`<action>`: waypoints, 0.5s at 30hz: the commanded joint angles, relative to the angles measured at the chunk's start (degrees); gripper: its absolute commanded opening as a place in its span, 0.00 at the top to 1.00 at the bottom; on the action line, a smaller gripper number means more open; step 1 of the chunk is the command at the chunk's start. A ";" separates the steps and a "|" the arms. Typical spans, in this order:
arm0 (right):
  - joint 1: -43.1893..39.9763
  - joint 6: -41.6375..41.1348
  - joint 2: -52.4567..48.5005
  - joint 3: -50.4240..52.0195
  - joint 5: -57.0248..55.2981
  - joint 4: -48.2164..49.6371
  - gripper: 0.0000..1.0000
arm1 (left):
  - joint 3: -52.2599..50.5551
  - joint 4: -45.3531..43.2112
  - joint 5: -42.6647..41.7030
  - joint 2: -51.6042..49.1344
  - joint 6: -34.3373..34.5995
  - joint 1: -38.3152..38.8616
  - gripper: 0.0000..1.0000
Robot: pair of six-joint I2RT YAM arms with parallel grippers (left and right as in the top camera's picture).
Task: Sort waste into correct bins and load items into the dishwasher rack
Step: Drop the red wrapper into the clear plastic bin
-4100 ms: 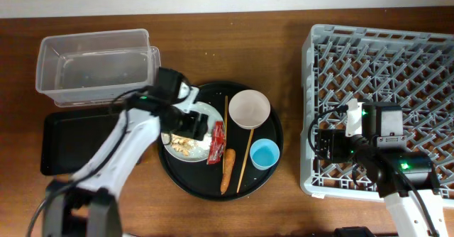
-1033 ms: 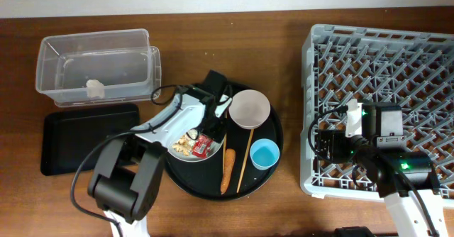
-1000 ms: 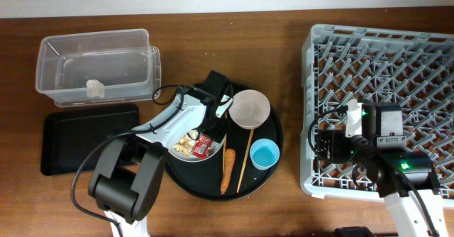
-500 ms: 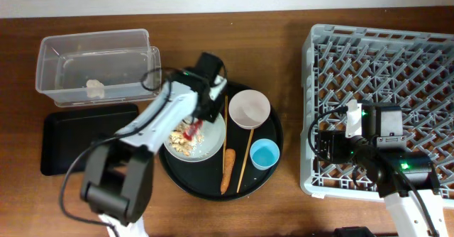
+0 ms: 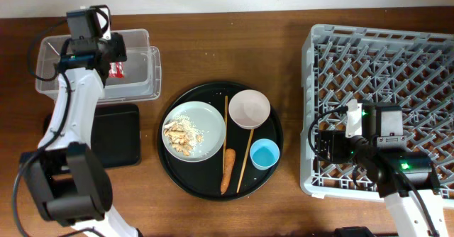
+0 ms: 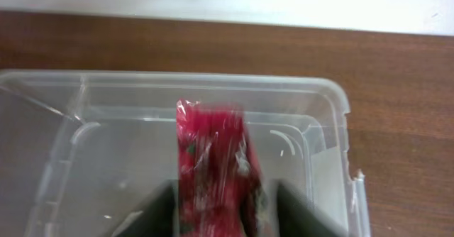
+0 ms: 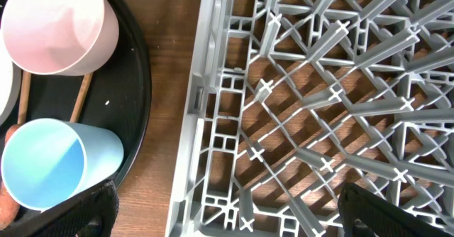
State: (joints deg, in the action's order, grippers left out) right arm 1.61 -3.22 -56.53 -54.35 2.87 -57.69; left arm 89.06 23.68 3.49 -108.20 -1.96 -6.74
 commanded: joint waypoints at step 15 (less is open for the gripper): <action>0.24 -0.94 0.17 -1.33 -0.59 -0.09 0.02 | -0.76 37.22 -23.69 7.89 -0.24 22.18 0.35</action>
State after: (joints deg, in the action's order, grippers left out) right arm 1.61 -3.25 -56.58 -54.57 2.83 -57.87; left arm 89.56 58.63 -17.34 -101.03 -1.93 9.58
